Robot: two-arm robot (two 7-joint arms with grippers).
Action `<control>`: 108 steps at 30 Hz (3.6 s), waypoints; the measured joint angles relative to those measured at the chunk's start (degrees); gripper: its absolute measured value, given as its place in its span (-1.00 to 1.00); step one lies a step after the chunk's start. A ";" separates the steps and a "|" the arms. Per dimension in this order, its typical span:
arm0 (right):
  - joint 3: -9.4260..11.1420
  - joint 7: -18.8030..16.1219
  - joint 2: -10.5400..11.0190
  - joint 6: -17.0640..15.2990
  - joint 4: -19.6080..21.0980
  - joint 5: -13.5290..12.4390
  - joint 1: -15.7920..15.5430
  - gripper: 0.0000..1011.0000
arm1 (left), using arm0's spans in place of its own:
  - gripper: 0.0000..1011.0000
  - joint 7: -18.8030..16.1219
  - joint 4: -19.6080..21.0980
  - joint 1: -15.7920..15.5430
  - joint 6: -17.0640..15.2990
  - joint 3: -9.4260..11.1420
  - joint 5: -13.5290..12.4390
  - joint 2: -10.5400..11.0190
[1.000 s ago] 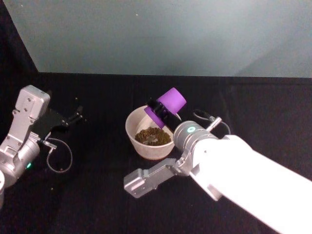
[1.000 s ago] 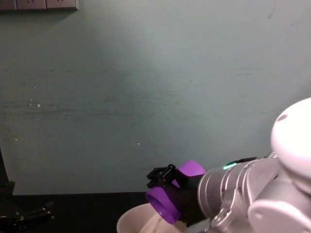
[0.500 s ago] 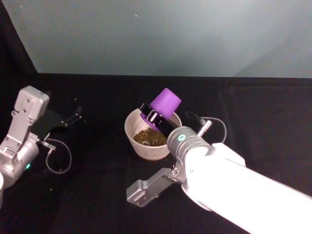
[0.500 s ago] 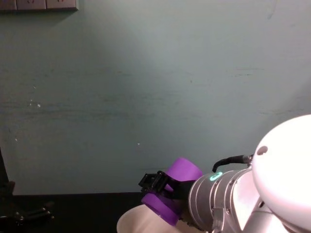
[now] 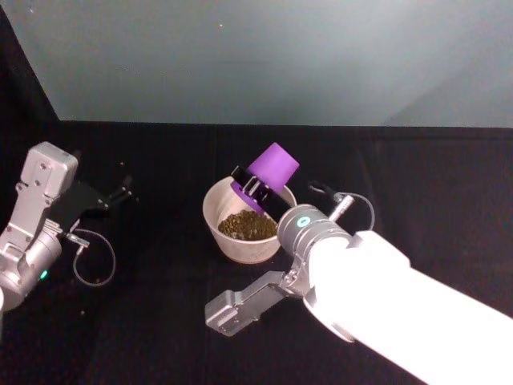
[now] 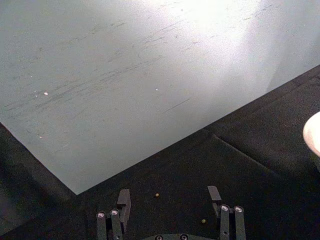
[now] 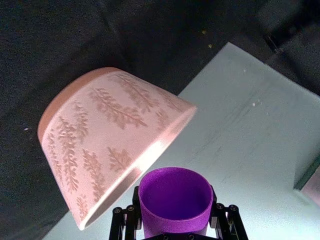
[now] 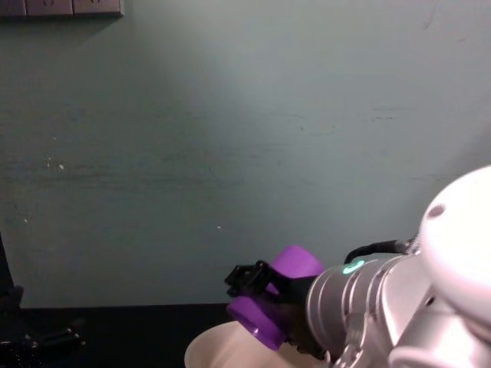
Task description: Pick up the cup and pour the mung beans from the cup into the bowl.
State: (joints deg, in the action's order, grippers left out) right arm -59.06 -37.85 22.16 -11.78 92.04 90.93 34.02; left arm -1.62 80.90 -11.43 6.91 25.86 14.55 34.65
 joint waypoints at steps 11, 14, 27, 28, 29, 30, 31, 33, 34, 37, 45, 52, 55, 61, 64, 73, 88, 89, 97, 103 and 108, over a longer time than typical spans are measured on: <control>8.54 4.71 0.40 -3.97 2.84 -9.96 -5.38 0.44 | 0.98 0.00 0.00 0.00 0.00 0.00 0.00 0.00; 11.95 7.37 0.53 -4.53 3.73 -14.37 -7.55 0.44 | 0.98 0.00 0.00 0.00 0.00 0.00 0.00 0.00; 30.85 20.19 0.17 1.94 6.25 -43.83 -19.08 0.44 | 0.98 0.00 0.00 0.00 0.00 0.00 0.00 0.00; 32.68 20.69 -0.12 3.29 5.98 -47.36 -20.06 0.44 | 0.98 0.00 0.00 0.00 0.00 0.00 0.00 0.00; 33.66 20.92 -0.31 3.99 5.79 -49.10 -20.53 0.44 | 0.98 0.00 0.00 0.00 0.00 0.00 0.00 0.00; 34.54 21.12 -0.46 4.80 5.59 -51.16 -20.96 0.44 | 0.98 0.00 0.00 0.00 0.00 0.00 0.00 0.00; 36.26 21.42 -0.88 6.19 5.02 -54.91 -21.82 0.44 | 0.98 0.00 0.00 0.00 0.00 0.00 0.00 0.00; 37.56 21.50 -1.22 7.33 4.56 -57.88 -22.54 0.44 | 0.98 0.00 0.00 0.00 0.00 0.01 0.00 0.00; 38.91 21.48 -1.62 8.35 4.10 -61.19 -23.24 0.44 | 0.98 0.00 0.00 0.00 0.00 0.00 0.00 0.00; 40.68 21.32 -2.20 9.59 3.51 -65.83 -24.33 0.44 | 0.98 0.00 0.00 0.00 0.00 0.00 0.00 0.00; 45.37 19.28 -4.43 12.06 1.69 -80.57 -27.78 0.44 | 0.98 0.00 0.00 0.00 0.00 0.00 0.00 0.00; 46.06 18.82 -4.27 12.52 1.27 -84.73 -28.59 0.44 | 0.98 0.00 0.00 0.00 0.00 0.00 0.00 0.00; 46.02 18.79 -4.18 12.52 1.30 -84.80 -28.56 0.44 | 0.98 0.00 0.00 0.00 0.00 0.00 0.00 0.00; 46.05 18.78 -4.26 12.52 1.29 -84.80 -28.57 0.44 | 0.98 0.00 0.00 0.00 0.00 0.00 0.00 0.00; 46.07 18.76 -4.30 12.52 1.29 -84.79 -28.58 0.44 | 0.98 0.00 0.00 0.00 0.00 0.00 0.00 0.00; 46.12 18.70 -4.35 12.53 1.27 -84.77 -28.62 0.44 | 0.98 0.00 0.00 0.00 0.00 0.00 0.00 0.00; 46.34 15.35 -3.67 20.88 -8.96 -93.35 -25.47 0.44 | 0.98 0.00 0.00 0.00 0.00 0.00 0.00 0.00; 46.34 14.99 -3.76 21.60 -9.81 -94.06 -25.23 0.44 | 0.98 0.00 0.00 0.00 0.00 0.00 0.00 0.00; 45.73 10.32 -5.07 27.86 -19.32 -100.88 -22.05 0.44 | 0.98 0.00 0.00 0.00 0.00 0.00 0.00 0.00; 45.01 7.68 -6.05 29.61 -25.11 -104.46 -19.72 0.44 | 0.98 0.00 0.00 0.00 0.00 0.00 0.00 0.00; 44.11 6.90 -6.39 29.83 -28.10 -105.66 -18.28 0.44 | 0.98 0.00 0.00 0.00 0.00 0.00 0.00 0.00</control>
State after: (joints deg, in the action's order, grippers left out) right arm -14.95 -30.95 15.77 18.05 63.94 -14.72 15.75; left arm -1.62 80.90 -11.43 6.91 25.86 14.55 34.65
